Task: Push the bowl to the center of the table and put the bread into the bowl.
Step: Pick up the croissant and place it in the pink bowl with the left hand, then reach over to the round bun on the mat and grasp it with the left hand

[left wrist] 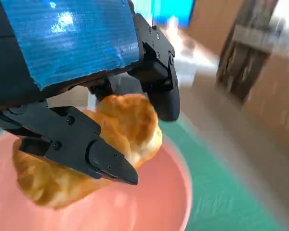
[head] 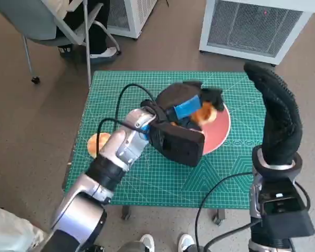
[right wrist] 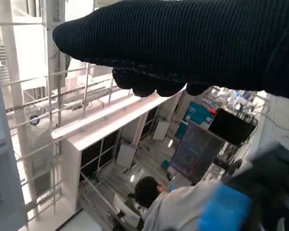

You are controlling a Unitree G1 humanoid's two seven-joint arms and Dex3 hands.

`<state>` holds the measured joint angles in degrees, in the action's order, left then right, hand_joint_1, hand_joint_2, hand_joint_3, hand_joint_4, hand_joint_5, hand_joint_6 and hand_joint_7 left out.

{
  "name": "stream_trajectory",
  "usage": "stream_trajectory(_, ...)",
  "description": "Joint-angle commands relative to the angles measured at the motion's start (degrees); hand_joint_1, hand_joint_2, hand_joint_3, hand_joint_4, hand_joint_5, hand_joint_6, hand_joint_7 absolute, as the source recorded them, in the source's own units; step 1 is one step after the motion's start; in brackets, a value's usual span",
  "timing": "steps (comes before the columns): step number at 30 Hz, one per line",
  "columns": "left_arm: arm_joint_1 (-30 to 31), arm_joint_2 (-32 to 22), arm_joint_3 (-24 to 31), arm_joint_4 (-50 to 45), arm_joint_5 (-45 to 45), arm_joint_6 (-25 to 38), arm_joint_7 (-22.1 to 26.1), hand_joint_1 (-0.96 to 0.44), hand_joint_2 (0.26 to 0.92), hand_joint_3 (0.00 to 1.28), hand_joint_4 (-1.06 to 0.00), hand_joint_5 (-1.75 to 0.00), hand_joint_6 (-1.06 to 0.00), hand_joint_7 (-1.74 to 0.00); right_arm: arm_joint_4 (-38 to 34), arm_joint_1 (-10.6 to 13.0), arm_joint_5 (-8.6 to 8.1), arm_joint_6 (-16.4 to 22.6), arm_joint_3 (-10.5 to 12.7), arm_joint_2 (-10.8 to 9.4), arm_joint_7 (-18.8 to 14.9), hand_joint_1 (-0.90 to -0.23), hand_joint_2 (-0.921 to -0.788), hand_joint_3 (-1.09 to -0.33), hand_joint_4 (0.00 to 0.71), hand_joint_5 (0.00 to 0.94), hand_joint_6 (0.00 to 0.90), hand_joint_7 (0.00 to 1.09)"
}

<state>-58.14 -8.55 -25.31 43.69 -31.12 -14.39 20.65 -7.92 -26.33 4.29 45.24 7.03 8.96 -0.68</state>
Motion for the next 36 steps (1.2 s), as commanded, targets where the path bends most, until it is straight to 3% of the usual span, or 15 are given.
stream_trajectory(1, -2.3, -1.5, -0.1, 0.2, 1.4, -1.0, 4.5, -0.32, 0.921, 0.14, -0.2, -0.05, -0.27, -0.15, 0.3, 1.5, 0.52, -0.1, 0.5, 0.4, 0.8, -0.397, -0.921, -0.52, 0.433, 0.007, 0.081, 0.77)
stream_trajectory(8, 1.5, -5.1, 2.2, -6.9, 2.4, -3.5, 3.7, -0.4, 0.921, 0.14, -0.12, 0.0, -0.24, -0.09, 0.1, 1.5, 0.64, 0.4, 0.2, -0.1, 1.2, -0.401, -0.921, -0.518, 0.44, 0.009, 0.096, 0.76)
stream_trajectory(21, 12.7, -19.2, 14.0, -22.8, 13.5, -12.7, 5.6, -0.42, 0.921, 0.11, -0.15, -0.02, -0.28, -0.08, 1.0, 2.0, 0.1, 0.0, -0.2, -0.4, 1.4, -0.384, -0.921, -0.52, 0.44, 0.008, 0.103, 0.75)
stream_trajectory(28, 20.8, -29.1, 21.3, -31.3, 18.9, -11.2, 10.1, -0.37, 0.921, 0.08, -0.21, -0.03, -0.33, -0.11, 1.1, 2.2, -0.8, 0.2, -0.7, -0.5, 1.0, -0.382, -0.921, -0.52, 0.441, 0.007, 0.106, 0.75)
stream_trajectory(36, 28.4, -36.3, 26.6, -35.0, 20.5, -10.0, 12.0, -0.38, 0.921, 0.07, -0.23, -0.04, -0.35, -0.11, 0.9, 1.9, -1.62, 0.0, -1.2, -0.3, 0.5, -0.386, -0.921, -0.52, 0.44, 0.007, 0.106, 0.74)
